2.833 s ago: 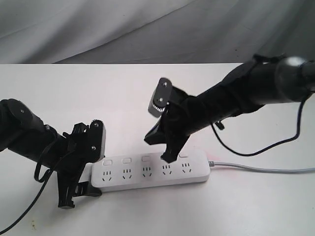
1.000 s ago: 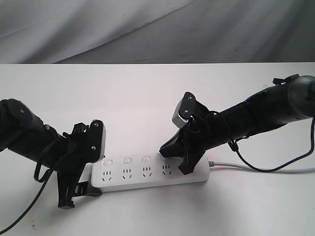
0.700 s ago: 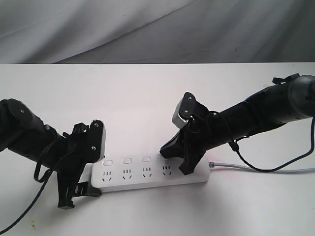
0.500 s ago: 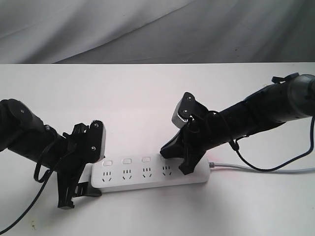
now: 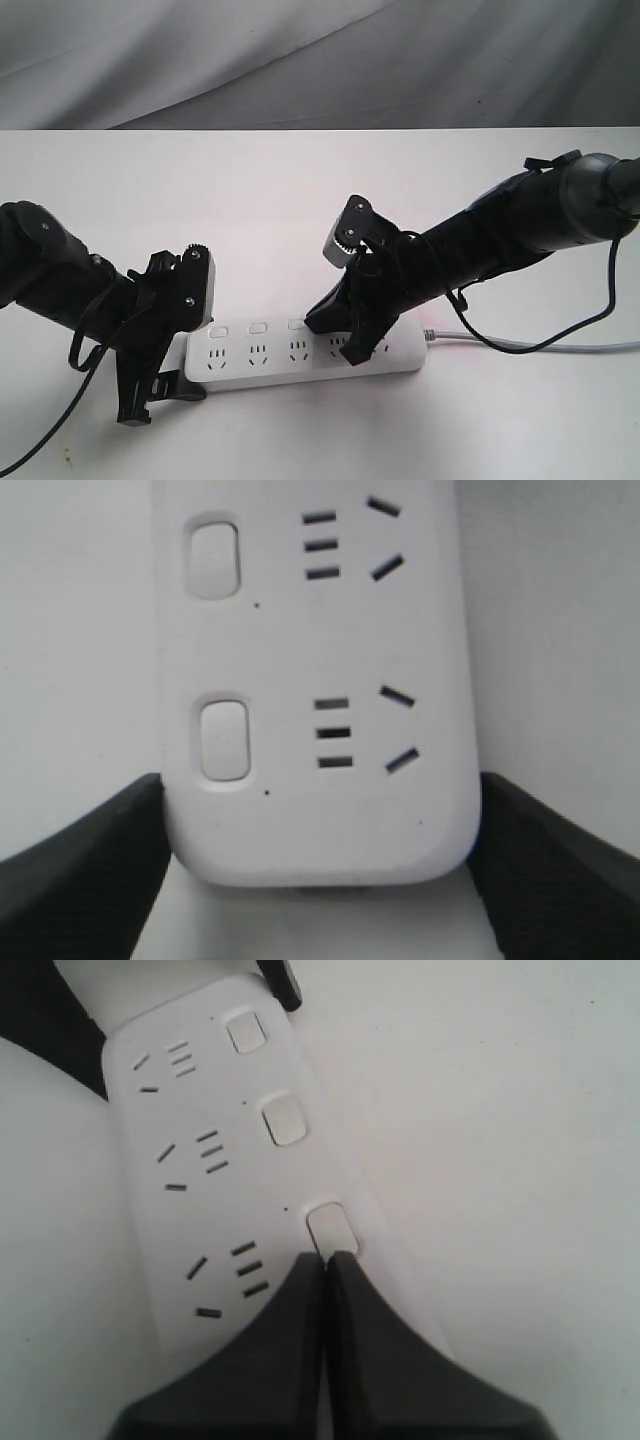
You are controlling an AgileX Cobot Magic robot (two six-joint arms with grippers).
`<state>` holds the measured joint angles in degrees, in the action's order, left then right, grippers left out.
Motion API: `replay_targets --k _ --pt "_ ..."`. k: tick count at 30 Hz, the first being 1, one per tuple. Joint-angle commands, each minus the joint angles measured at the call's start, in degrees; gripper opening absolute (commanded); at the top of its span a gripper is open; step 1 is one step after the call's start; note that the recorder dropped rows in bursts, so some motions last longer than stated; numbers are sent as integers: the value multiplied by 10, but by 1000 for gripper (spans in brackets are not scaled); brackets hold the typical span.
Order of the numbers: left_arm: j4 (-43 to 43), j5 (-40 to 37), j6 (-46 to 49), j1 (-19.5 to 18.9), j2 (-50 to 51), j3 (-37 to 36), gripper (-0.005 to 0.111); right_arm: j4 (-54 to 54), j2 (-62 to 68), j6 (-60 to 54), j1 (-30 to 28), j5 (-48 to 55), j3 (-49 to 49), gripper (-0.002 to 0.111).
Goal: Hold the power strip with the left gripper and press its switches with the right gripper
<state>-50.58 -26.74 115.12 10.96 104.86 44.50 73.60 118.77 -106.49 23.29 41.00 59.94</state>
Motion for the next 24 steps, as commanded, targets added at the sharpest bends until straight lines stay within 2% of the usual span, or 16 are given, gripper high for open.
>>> replay_targets --k 1,11,17,24 --pt "2 15 4 3 -1 1 54 -34 20 0 1 -27 1 0" --pt "2 15 4 3 -1 1 54 -23 -14 -7 -2 -10 9 0" --pt "2 15 4 3 -1 1 54 35 -26 -30 -21 22 9 0" --pt "2 15 4 3 -1 1 54 17 -26 -25 -27 24 9 0"
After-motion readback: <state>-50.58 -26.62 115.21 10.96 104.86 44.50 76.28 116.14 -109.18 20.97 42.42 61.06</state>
